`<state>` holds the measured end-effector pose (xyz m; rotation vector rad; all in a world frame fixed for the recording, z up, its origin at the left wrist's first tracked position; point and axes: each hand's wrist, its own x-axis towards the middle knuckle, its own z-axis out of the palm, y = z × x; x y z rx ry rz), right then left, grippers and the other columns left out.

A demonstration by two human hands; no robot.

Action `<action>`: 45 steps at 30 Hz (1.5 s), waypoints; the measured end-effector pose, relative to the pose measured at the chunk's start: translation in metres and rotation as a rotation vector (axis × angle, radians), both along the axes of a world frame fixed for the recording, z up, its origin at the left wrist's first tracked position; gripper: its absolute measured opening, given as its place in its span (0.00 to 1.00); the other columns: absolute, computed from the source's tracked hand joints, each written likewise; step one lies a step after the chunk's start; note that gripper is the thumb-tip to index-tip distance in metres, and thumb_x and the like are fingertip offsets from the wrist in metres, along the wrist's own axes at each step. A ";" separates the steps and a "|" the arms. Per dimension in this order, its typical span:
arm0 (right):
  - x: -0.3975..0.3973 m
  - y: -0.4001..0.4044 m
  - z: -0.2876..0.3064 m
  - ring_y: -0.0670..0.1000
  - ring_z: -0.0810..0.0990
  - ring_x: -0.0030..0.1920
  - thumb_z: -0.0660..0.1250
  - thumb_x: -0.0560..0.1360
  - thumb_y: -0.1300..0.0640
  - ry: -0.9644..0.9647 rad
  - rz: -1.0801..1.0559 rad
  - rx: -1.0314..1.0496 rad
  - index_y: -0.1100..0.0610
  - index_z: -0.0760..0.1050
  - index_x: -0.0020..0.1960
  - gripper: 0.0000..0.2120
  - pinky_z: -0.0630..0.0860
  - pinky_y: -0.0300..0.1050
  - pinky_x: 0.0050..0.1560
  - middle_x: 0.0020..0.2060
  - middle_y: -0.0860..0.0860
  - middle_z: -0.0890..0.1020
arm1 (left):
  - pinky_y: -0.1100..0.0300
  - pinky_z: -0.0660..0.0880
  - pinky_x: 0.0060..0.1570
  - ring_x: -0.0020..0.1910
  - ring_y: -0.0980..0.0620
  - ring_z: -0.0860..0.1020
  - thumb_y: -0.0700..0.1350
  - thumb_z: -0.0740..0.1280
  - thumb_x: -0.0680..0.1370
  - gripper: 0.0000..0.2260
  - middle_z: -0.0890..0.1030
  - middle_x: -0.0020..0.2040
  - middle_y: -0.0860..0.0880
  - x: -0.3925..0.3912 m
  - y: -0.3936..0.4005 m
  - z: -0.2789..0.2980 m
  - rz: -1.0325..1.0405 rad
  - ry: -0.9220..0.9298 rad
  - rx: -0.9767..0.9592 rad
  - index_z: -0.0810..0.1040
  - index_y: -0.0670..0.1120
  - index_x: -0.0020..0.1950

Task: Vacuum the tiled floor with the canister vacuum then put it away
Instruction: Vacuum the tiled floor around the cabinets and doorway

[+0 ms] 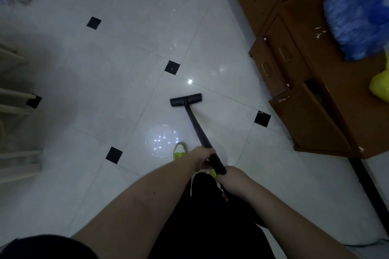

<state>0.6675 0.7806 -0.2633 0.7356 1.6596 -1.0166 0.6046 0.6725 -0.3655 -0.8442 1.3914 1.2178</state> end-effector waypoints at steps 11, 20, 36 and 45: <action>-0.042 -0.071 -0.013 0.60 0.81 0.40 0.57 0.76 0.57 0.044 0.179 0.024 0.59 0.71 0.60 0.14 0.81 0.51 0.44 0.48 0.63 0.82 | 0.56 0.76 0.36 0.38 0.49 0.77 0.44 0.60 0.82 0.07 0.77 0.41 0.45 -0.022 -0.056 -0.012 0.156 0.084 -0.102 0.71 0.41 0.56; -0.035 -0.118 -0.001 0.59 0.83 0.39 0.58 0.76 0.51 0.060 0.343 0.060 0.54 0.71 0.50 0.08 0.81 0.50 0.44 0.41 0.57 0.82 | 0.53 0.78 0.35 0.38 0.44 0.79 0.38 0.59 0.80 0.05 0.78 0.40 0.41 -0.011 -0.110 -0.012 0.208 0.021 -0.103 0.73 0.38 0.52; -0.085 -0.261 -0.011 0.55 0.77 0.26 0.58 0.77 0.59 0.003 0.277 0.045 0.59 0.69 0.43 0.06 0.76 0.44 0.29 0.30 0.58 0.77 | 0.55 0.78 0.37 0.45 0.46 0.79 0.43 0.64 0.81 0.10 0.78 0.46 0.45 -0.044 -0.252 -0.019 0.458 0.106 -0.033 0.71 0.42 0.60; -0.124 -0.303 -0.022 0.57 0.79 0.33 0.61 0.78 0.57 -0.053 0.180 -0.025 0.64 0.71 0.54 0.10 0.79 0.51 0.39 0.36 0.60 0.77 | 0.56 0.77 0.33 0.43 0.46 0.80 0.41 0.66 0.79 0.15 0.79 0.50 0.41 -0.081 -0.305 -0.024 0.500 0.101 -0.050 0.70 0.37 0.64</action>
